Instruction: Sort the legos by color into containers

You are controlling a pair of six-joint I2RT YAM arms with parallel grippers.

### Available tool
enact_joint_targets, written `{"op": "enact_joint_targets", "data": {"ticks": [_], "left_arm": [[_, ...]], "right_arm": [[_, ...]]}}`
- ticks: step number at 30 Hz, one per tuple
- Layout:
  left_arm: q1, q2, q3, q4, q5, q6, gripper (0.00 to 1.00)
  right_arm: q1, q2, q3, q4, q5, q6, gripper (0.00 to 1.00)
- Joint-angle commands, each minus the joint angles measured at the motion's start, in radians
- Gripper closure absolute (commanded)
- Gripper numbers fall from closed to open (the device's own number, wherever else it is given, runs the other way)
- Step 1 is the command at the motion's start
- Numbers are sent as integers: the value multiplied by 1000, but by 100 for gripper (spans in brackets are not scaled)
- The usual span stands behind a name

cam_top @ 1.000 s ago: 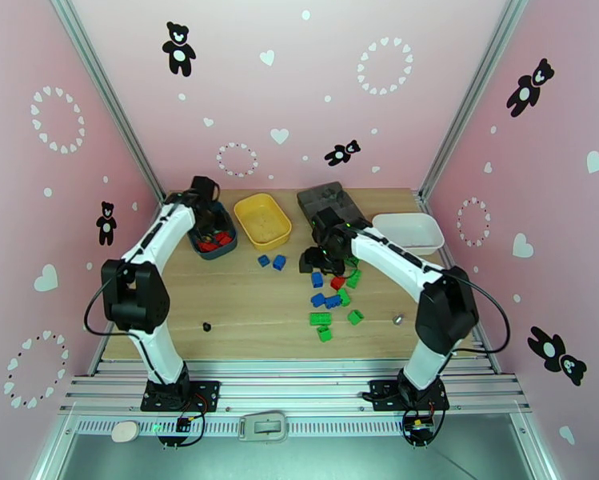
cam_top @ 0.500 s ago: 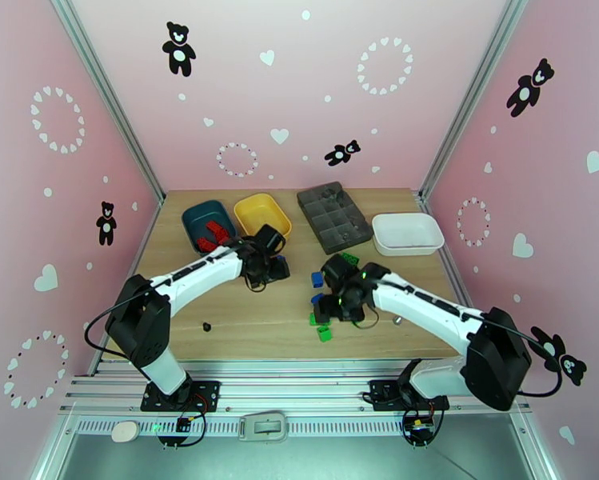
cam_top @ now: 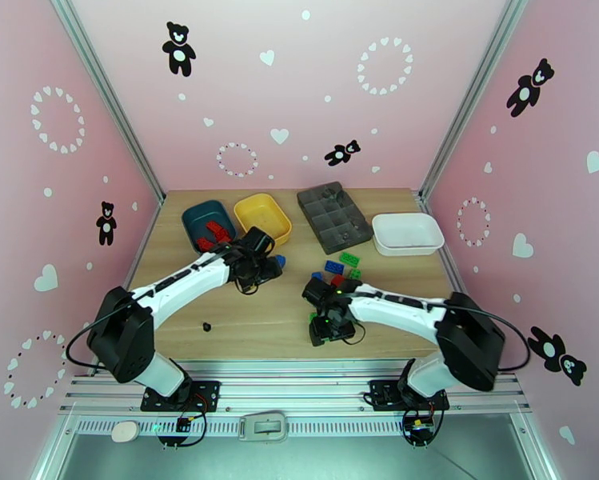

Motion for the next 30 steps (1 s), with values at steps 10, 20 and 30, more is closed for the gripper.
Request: {"op": "enact_joint_targets", "data": {"ticks": [10,20,30], "left_arm": [[65,-78,-70,-12,-3,16,22],[76,-61,-72,18,23,19,21],[77,13,30,84,160,49,21]], "right_arm": [[3,131,113,-59,56,-36,49],[0,106,107,-82,45,-58,66],[-86,-21,202,-159,-13,-105,71]]}}
